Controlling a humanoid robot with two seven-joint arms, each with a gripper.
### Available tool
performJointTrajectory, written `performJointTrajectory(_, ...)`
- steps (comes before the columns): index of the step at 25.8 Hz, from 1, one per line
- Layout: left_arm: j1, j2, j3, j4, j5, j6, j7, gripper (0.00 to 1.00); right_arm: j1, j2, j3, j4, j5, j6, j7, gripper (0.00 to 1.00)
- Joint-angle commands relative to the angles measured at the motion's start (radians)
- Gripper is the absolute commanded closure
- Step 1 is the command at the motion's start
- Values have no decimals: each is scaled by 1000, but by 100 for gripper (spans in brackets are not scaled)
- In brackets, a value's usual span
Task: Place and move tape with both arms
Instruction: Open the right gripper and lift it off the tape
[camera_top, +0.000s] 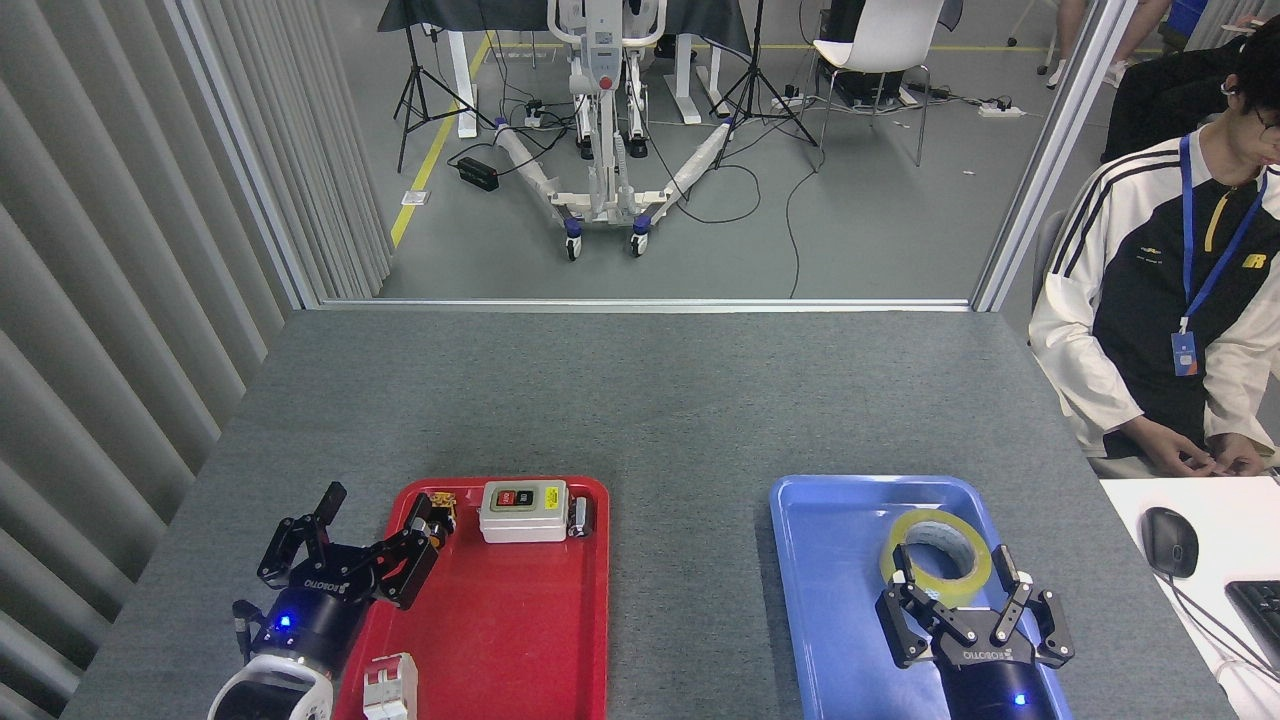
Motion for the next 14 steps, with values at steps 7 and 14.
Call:
performJointTrajectory(7, 12, -5, 45, 3, -1, 12, 2, 0, -1, 7, 1, 34, -14, -3, 7, 0)
performJointTrajectory(14, 12, -7, 61, 7, 0, 12, 3, 0, -4, 16, 1, 36, -14, -4, 7, 0)
